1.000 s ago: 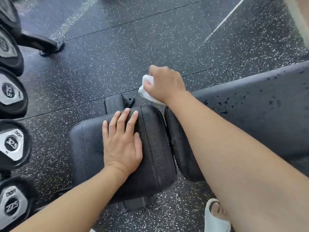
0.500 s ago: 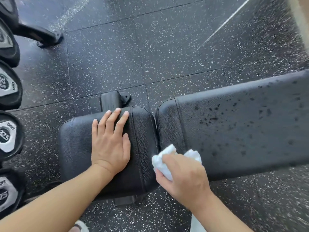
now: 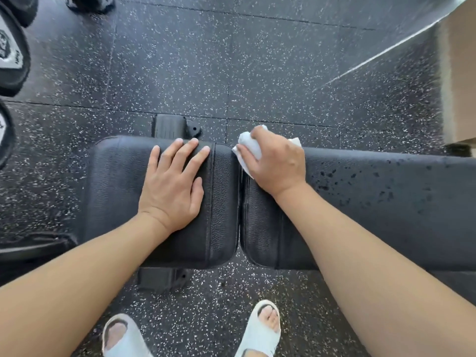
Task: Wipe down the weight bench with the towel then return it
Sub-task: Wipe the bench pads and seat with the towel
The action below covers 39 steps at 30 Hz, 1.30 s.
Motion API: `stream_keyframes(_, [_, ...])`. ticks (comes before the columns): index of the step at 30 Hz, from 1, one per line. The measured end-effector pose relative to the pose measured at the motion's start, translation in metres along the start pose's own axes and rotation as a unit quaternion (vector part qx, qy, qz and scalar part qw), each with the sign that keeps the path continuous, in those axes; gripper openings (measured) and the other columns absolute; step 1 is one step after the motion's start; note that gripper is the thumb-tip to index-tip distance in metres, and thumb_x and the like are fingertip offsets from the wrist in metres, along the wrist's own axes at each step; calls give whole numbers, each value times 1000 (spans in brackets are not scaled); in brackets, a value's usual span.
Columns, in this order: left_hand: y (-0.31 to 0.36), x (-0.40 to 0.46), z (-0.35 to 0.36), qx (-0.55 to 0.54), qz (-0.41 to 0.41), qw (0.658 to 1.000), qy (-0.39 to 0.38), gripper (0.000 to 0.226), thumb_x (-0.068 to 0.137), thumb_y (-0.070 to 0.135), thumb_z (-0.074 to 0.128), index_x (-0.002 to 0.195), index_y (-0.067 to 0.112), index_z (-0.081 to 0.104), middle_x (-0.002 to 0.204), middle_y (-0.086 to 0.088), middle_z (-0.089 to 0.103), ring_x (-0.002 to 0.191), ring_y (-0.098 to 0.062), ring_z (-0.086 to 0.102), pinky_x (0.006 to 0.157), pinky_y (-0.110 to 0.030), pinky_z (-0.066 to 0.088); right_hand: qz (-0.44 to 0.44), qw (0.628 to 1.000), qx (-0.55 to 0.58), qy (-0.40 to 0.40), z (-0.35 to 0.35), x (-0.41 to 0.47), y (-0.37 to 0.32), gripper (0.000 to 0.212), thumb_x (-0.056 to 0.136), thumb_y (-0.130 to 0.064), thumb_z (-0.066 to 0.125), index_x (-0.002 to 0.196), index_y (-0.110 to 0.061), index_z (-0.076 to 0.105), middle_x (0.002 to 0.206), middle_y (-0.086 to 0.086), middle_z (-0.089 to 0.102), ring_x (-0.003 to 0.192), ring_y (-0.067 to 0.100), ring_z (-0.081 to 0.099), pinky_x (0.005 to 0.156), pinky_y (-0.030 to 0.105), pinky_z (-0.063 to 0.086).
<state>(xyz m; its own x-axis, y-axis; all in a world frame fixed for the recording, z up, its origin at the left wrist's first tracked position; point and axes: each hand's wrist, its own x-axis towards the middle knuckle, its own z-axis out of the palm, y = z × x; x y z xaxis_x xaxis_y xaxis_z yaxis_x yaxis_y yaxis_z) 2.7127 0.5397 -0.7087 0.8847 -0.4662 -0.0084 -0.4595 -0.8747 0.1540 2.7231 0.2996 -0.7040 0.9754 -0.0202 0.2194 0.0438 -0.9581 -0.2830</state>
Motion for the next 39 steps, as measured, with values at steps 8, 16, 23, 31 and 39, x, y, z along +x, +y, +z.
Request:
stream_keyframes(8, [-5,-1,2,-25,8,1000,4,61,98,36,42,158,23,42,164,-5,39,153,-32,31,125,-61,16,150,988,-20,-20,-10,-33,-33,32,98,-55,53,93,-23,54,66,-9,51,68,28,61,67,33,29])
stream_keyframes(16, [-9,-2,-3,-54,16,998,-17,62,101,37,43,161,23,36,166,-7,36,154,-33,28,125,-62,15,189,977,-57,-86,-36,-144,-83,29,97,-46,58,87,-22,48,66,-13,43,55,21,37,59,34,37])
stream_keyframes(23, [-6,-3,4,-59,9,998,16,61,99,36,45,159,23,40,165,-5,39,154,-32,30,125,-62,16,-250,950,-105,-157,-38,-84,-5,28,95,-45,48,90,-18,42,62,-2,55,49,28,55,57,38,41])
stream_keyframes(31, [2,-4,2,-34,-4,999,31,60,96,36,43,156,25,45,162,-3,44,152,-30,35,124,-60,20,-177,980,-69,-61,-27,-89,2,35,97,-49,48,85,-16,54,53,-2,50,50,27,51,58,36,32])
stream_keyframes(39, [50,-19,-9,29,-84,996,10,58,96,26,39,152,15,50,159,-14,47,142,-42,45,109,-60,40,-22,1000,-3,-12,-30,-157,-22,36,99,-48,43,73,-23,37,58,-3,28,44,18,39,53,34,27])
